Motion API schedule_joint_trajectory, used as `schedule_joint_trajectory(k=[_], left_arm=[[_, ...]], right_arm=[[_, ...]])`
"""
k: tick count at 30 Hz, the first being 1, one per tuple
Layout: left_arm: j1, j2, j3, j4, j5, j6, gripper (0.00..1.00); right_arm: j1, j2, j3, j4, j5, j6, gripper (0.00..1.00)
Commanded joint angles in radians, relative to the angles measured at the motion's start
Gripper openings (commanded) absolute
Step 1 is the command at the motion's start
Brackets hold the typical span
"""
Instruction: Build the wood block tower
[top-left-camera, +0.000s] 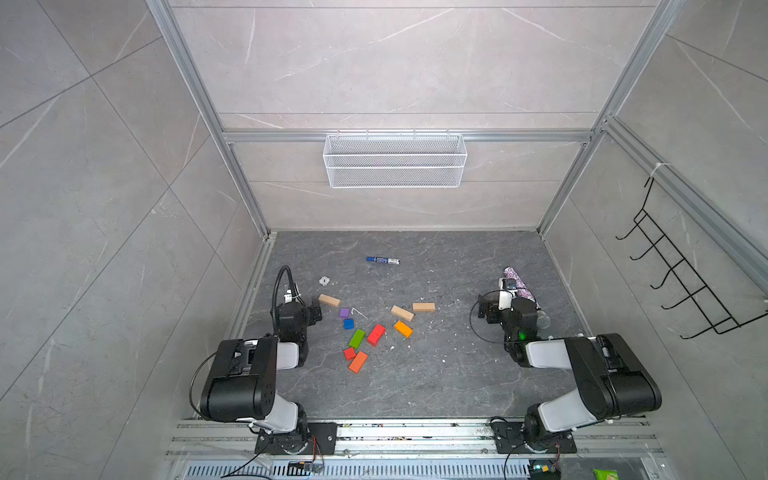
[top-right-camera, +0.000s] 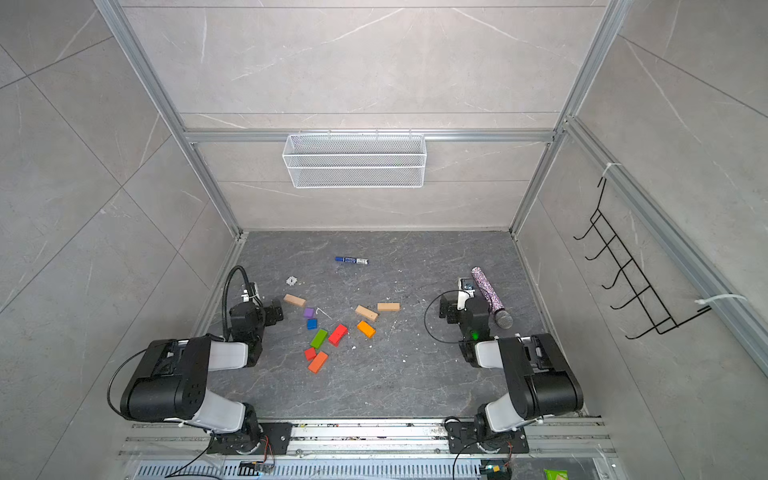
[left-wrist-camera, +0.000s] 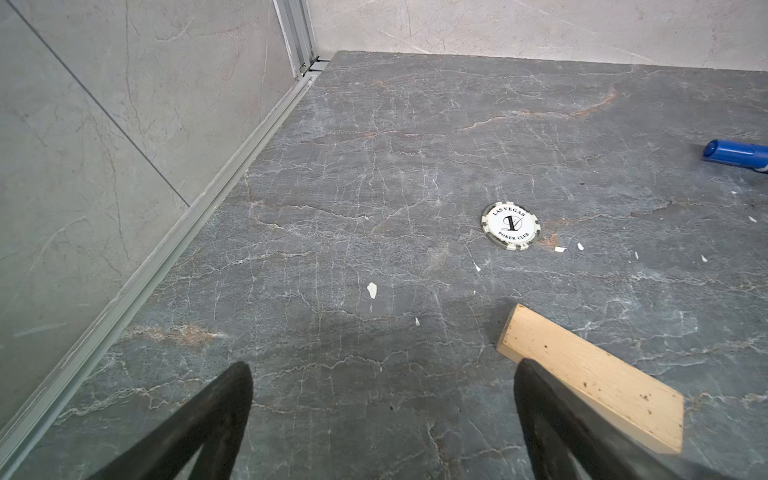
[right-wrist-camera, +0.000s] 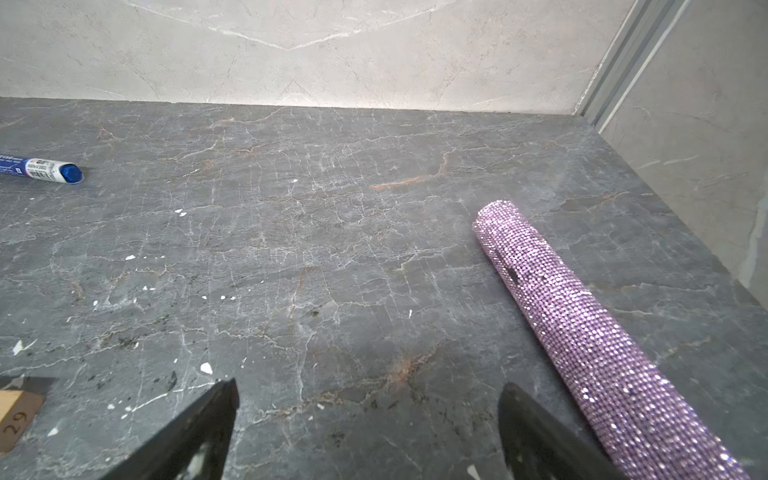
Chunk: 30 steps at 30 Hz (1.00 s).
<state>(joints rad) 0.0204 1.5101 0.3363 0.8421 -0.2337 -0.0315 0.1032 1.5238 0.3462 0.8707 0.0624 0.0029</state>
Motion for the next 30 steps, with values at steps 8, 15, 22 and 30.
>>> schedule_joint_trajectory(k=[8,15,22,30], left_arm=[[0.004,-0.009,0.007,0.035,-0.008,-0.015,1.0],[0.004,-0.008,0.008,0.036,-0.008,-0.016,1.0],[0.004,-0.008,0.009,0.034,-0.007,-0.015,1.0],[-0.025,-0.008,-0.001,0.056,-0.006,0.021,1.0]], right_arm=[[-0.001,-0.007,0.023,-0.012,-0.009,-0.014,0.99],[-0.002,-0.007,0.023,-0.011,-0.009,-0.014,0.99],[-0.001,-0.007,0.022,-0.011,-0.007,-0.014,0.99],[-0.001,-0.01,0.02,-0.009,-0.032,-0.026,0.99]])
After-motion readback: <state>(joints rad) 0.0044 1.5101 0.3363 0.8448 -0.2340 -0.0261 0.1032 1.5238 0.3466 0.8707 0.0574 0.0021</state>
